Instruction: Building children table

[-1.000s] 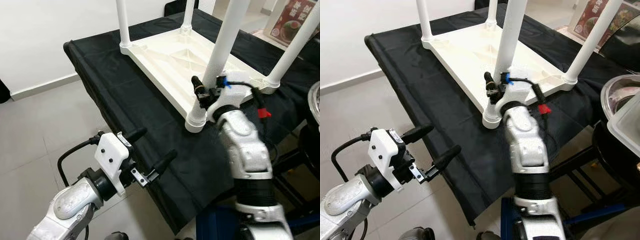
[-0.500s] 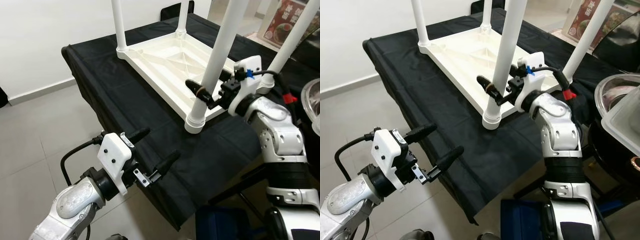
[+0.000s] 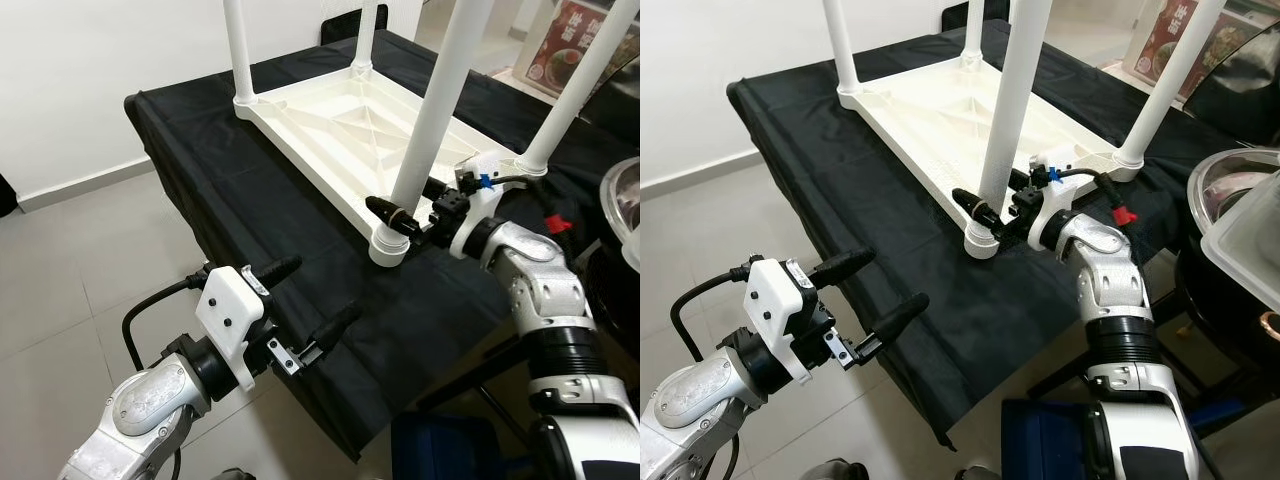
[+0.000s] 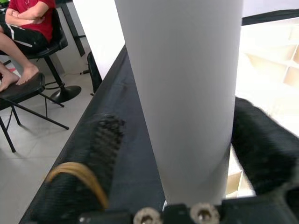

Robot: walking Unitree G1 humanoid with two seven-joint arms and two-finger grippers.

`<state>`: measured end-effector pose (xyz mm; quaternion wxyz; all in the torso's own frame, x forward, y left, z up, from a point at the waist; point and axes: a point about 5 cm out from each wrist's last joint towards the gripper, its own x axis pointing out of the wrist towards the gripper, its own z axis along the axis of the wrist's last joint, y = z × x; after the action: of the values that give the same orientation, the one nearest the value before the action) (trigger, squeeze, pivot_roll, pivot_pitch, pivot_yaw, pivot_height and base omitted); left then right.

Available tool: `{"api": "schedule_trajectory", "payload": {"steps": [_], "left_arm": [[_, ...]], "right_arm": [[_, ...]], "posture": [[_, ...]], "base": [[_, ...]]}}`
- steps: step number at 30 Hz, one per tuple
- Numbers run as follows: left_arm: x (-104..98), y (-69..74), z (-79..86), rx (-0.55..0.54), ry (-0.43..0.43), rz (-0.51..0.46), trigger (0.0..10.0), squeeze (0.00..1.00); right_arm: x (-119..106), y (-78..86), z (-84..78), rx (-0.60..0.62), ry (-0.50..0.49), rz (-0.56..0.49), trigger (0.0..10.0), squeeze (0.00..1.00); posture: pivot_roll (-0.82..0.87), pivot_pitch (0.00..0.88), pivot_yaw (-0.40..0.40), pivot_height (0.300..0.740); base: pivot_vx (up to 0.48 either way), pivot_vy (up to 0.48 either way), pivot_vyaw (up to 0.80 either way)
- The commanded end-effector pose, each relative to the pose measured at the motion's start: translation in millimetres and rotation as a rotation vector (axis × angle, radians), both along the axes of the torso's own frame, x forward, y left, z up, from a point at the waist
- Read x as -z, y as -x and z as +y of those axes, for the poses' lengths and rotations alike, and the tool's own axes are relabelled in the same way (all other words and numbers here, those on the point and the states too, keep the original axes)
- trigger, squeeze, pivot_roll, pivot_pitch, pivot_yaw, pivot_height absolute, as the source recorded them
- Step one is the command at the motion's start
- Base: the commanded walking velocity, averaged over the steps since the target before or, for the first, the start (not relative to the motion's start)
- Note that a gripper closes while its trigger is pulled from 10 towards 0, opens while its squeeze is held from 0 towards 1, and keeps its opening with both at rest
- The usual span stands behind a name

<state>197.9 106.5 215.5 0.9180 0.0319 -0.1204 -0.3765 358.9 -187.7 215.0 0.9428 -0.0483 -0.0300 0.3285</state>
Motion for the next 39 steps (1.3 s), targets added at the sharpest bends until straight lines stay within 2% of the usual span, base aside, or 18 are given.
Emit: {"api": "schedule_trajectory", "payload": {"steps": [1, 2, 9, 15, 16, 17, 19, 20, 21, 22, 23, 25, 31, 32, 33, 36, 37, 39], "left_arm": [[-1, 0.5, 1.3, 0.002, -0.008, -0.006, 10.0, 0.0], [-1, 0.5, 2.2, -0.001, -0.011, -0.006, 10.0, 0.0], [-1, 0.0, 3.5, -0.007, -0.026, -0.01, 10.0, 0.0], [-2, -0.5, 5.0, -0.014, -0.027, -0.014, 10.0, 0.0], [-2, -0.6, 5.6, -0.017, -0.028, -0.013, 10.0, 0.0], [-2, -0.6, 6.2, -0.019, -0.028, -0.013, 10.0, 0.0], [-2, -0.6, 6.2, -0.019, -0.028, -0.013, 10.0, 0.0], [-2, -0.5, 6.5, -0.02, -0.029, -0.013, 10.0, 0.0], [-1, -0.5, 6.5, -0.02, -0.028, -0.012, 10.0, 0.0], [-1, -0.6, 6.6, -0.019, -0.029, -0.012, 10.0, 0.0], [-1, -0.6, 6.6, -0.019, -0.029, -0.012, 10.0, 0.0], [-2, -0.9, 6.0, -0.015, -0.027, -0.013, 10.0, 0.0], [-2, -1.6, 5.7, -0.013, -0.025, -0.014, 10.0, 0.0], [-2, -1.8, 5.8, -0.013, -0.024, -0.013, 10.0, 0.0], [-2, -2.0, 5.9, -0.014, -0.024, -0.012, 10.0, 0.0], [-1, -2.1, 6.1, -0.013, -0.025, -0.011, 10.0, 0.0], [-1, -2.3, 6.0, -0.012, -0.025, -0.01, 10.0, 0.0], [0, -2.9, 5.4, -0.007, -0.024, -0.006, 10.0, 0.0]], "right_arm": [[1, 0.3, 1.3, -0.013, 0.004, -0.007, 4.3, 0.0], [1, -0.2, -0.9, -0.002, 0.011, -0.006, 0.0, 0.0], [4, -3.1, -15.9, 0.108, 0.081, -0.018, 0.0, 0.0], [7, -2.0, -16.8, 0.172, 0.118, -0.028, 0.0, 0.0], [11, -1.8, -19.7, 0.347, 0.217, -0.052, 0.0, 0.0], [12, 2.9, -21.0, 0.564, 0.201, -0.083, 0.0, 0.0], [12, 2.9, -21.0, 0.564, 0.201, -0.083, 0.0, 0.0], [14, 11.1, -11.0, 0.687, 0.121, -0.081, 0.0, 0.0], [20, 19.3, 6.3, 0.752, -0.035, -0.002, 0.0, 0.0], [24, 24.8, 22.8, 0.746, -0.155, 0.067, 0.0, 0.0], [24, 24.8, 22.8, 0.746, -0.155, 0.067, 0.0, 0.0], [20, 24.2, 41.6, 0.705, -0.222, 0.087, 0.0, 0.0], [13, 16.8, 41.7, 0.66, -0.197, 0.055, 0.0, 0.0], [11, 14.7, 41.5, 0.626, -0.153, 0.043, 2.2, 0.0], [9, 13.3, 41.4, 0.59, -0.174, 0.044, 10.0, 0.0], [4, 16.0, 43.2, 0.556, -0.183, 0.036, 10.0, 0.0], [2, 18.7, 43.6, 0.536, -0.183, 0.039, 10.0, 1.0], [-3, 21.2, 46.3, 0.368, -0.12, 0.002, 10.0, 1.0]], "posture": [[0.05, 0.122, -0.053, 0.74], [0.05, 0.123, -0.054, 0.74], [0.05, 0.13, -0.065, 0.74], [0.05, 0.133, -0.069, 0.74], [0.05, 0.135, -0.069, 0.74], [0.05, 0.135, -0.069, 0.74], [0.05, 0.135, -0.069, 0.74], [0.05, 0.134, -0.07, 0.74], [0.05, 0.134, -0.07, 0.74], [0.05, 0.134, -0.06, 0.74], [0.05, 0.134, -0.06, 0.74], [0.04, 0.135, -0.061, 0.74], [0.04, 0.136, -0.063, 0.74], [0.04, 0.137, -0.062, 0.74], [0.04, 0.137, -0.06, 0.74], [0.03, 0.135, -0.061, 0.74], [0.03, 0.133, -0.059, 0.74], [0.03, 0.132, -0.057, 0.74]], "base": [[0.0, 0.0, 0.0], [0.0, 0.0, 0.0], [0.0, 0.0, 0.0], [0.0, 0.0, 0.0], [0.0, 0.0, 0.0], [0.0, 0.0, 0.0], [0.0, 0.0, 0.0], [0.0, 0.0, 0.0], [0.0, 0.0, 0.0], [0.0, 0.0, 0.0], [0.0, 0.0, 0.0], [0.0, 0.0, 0.0], [0.0, 0.0, 0.0], [0.0, 0.0, 0.0], [0.0, 0.0, 0.0], [0.0, 0.0, 0.0], [0.0, 0.0, 0.0], [0.0, 0.0, 0.0]]}}
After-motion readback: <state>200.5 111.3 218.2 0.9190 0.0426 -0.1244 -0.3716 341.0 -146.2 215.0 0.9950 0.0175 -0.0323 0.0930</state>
